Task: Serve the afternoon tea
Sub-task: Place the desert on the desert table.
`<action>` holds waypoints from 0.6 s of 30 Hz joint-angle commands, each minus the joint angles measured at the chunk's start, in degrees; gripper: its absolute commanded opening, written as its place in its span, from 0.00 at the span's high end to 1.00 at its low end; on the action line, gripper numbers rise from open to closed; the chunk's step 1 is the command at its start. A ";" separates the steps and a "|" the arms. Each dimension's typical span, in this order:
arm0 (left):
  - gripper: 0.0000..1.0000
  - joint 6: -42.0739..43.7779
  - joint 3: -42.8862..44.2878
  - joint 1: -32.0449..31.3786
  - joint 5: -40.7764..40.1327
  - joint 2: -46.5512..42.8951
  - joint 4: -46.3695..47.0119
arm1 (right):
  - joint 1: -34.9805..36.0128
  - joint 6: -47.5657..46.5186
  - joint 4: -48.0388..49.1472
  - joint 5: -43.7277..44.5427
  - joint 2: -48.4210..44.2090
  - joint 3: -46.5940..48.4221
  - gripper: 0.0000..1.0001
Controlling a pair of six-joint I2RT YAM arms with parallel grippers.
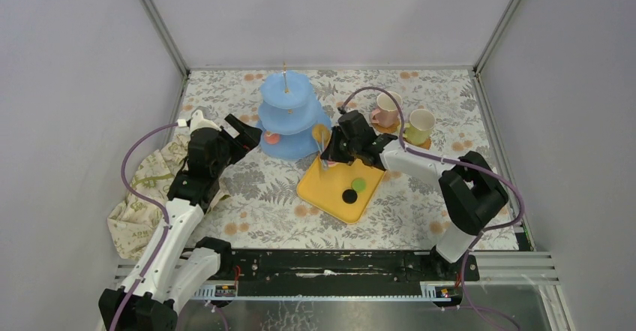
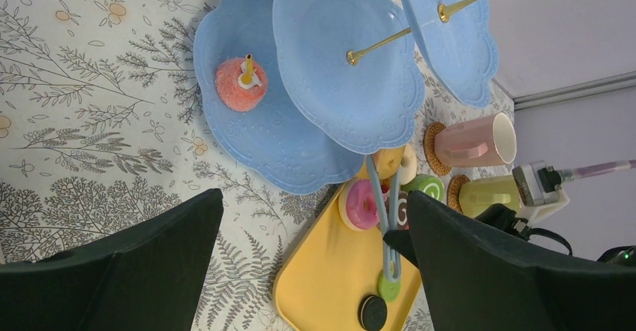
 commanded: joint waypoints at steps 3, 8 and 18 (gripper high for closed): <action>0.00 0.79 1.58 -0.41 -0.48 0.56 2.60 | -1.28 -2.53 -1.08 -0.23 3.50 5.99 1.00; 0.00 0.83 1.45 -0.42 -0.68 0.76 3.02 | -1.70 -2.89 -1.64 -0.61 5.62 7.51 1.00; 0.00 1.18 1.37 -0.42 -1.01 1.10 3.23 | -2.19 -4.36 -3.00 -1.25 9.18 12.33 1.00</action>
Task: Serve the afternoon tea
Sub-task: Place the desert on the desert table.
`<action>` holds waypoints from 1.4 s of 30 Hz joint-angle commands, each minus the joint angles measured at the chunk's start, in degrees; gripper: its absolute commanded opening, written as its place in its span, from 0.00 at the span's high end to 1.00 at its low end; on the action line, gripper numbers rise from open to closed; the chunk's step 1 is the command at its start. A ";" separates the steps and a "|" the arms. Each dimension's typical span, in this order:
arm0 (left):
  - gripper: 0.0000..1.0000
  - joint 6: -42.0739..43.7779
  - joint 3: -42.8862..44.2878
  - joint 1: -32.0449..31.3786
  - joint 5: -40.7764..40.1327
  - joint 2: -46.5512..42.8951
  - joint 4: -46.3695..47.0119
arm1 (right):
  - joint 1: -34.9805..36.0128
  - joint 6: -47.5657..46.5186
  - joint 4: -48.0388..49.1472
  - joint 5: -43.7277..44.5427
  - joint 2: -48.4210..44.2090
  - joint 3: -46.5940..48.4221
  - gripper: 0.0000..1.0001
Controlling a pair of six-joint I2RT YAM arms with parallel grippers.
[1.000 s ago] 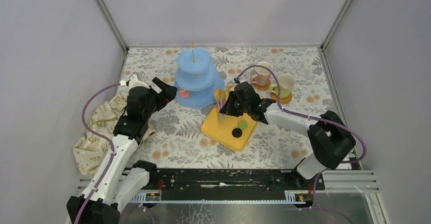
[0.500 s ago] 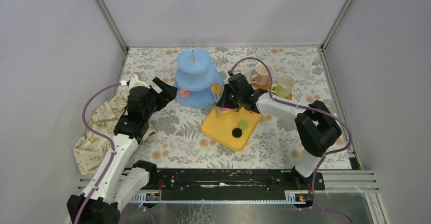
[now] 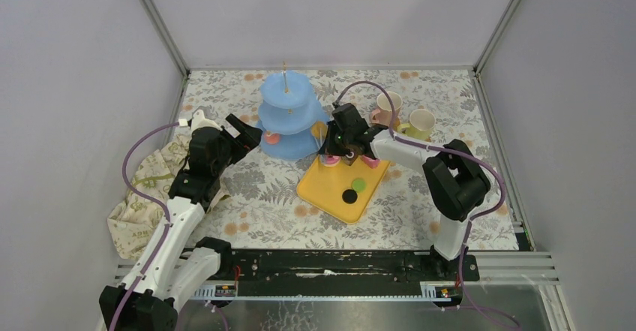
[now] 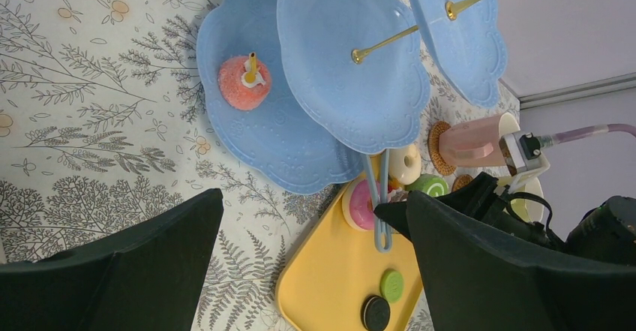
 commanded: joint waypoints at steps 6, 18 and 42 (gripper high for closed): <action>0.00 1.12 1.26 -0.38 -0.83 0.25 3.24 | -0.83 -1.70 -0.05 -1.45 2.08 5.84 1.00; 0.00 1.55 1.28 -0.42 -1.12 0.61 3.24 | -4.23 3.50 9.71 -10.76 6.06 5.53 1.00; 0.00 1.99 1.19 -0.42 -2.35 1.60 3.77 | -9.84 12.98 28.77 -24.12 14.11 4.68 0.96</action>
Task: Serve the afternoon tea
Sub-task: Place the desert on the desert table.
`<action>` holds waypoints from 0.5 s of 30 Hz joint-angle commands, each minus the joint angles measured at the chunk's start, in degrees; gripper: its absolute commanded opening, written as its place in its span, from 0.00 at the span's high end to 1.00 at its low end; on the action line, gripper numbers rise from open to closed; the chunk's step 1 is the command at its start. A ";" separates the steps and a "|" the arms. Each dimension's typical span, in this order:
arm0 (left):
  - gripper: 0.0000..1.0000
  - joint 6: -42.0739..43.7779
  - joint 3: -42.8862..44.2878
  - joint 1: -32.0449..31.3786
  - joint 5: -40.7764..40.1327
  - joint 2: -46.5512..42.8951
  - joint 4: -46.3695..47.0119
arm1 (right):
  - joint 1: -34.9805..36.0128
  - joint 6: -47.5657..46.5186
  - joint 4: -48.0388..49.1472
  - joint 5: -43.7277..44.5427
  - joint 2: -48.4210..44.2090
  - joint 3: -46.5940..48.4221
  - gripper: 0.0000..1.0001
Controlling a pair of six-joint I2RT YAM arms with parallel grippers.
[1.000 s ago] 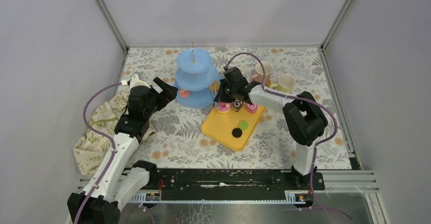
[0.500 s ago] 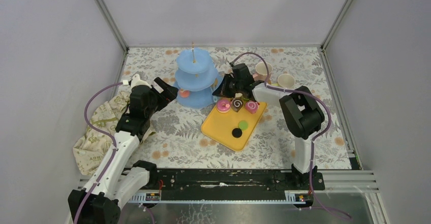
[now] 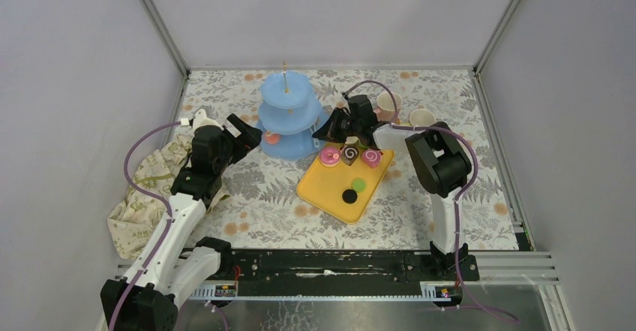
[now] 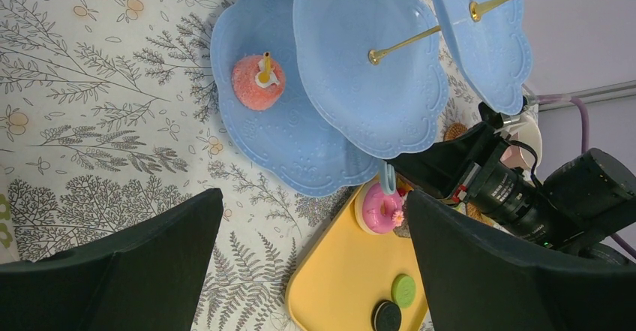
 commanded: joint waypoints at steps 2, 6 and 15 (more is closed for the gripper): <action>0.00 1.36 1.18 -0.41 -1.24 -0.27 3.66 | -0.27 0.21 4.13 -2.45 0.73 2.93 0.95; 0.00 1.36 1.17 -0.42 -1.14 -0.20 3.66 | -0.25 -0.55 3.06 -2.05 1.54 4.45 0.94; 0.00 1.45 1.10 -0.41 -1.06 -0.03 3.68 | -0.33 -1.91 1.68 -1.12 3.43 7.71 0.91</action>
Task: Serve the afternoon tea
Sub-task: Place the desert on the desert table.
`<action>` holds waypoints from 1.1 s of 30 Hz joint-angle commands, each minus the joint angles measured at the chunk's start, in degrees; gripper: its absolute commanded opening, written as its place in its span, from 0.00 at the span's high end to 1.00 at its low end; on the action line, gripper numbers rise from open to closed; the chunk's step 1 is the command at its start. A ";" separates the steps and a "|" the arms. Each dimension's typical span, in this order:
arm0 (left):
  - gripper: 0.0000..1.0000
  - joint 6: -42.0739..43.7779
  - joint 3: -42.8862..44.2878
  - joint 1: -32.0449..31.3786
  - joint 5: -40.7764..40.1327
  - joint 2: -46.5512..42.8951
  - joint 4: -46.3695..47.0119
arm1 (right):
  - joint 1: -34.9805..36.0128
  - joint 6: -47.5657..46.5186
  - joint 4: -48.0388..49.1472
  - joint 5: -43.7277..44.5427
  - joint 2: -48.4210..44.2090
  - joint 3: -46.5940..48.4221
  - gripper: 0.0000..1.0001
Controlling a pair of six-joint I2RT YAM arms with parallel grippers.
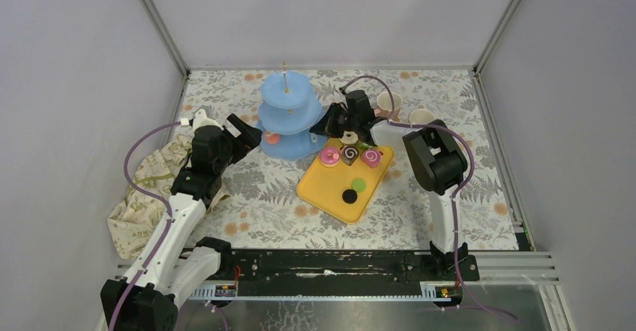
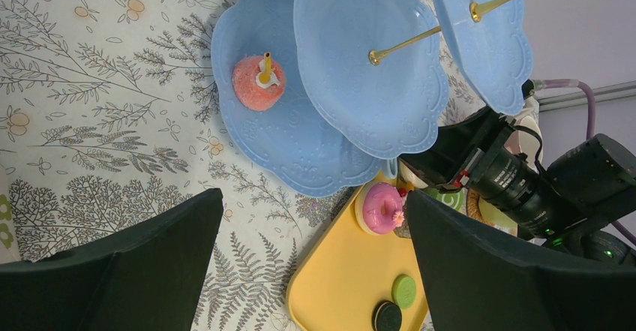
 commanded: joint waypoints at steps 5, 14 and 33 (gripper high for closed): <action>0.00 1.38 0.81 -0.36 -0.84 -0.08 3.75 | -0.25 -2.00 0.30 -0.34 2.15 5.62 0.78; 0.00 1.32 0.63 -0.38 -0.58 0.04 3.92 | -0.27 -3.49 -2.90 0.44 3.51 8.04 0.67; 0.00 0.86 0.65 -0.42 0.21 0.00 4.10 | -0.20 -5.96 -4.32 2.74 -2.14 3.69 0.64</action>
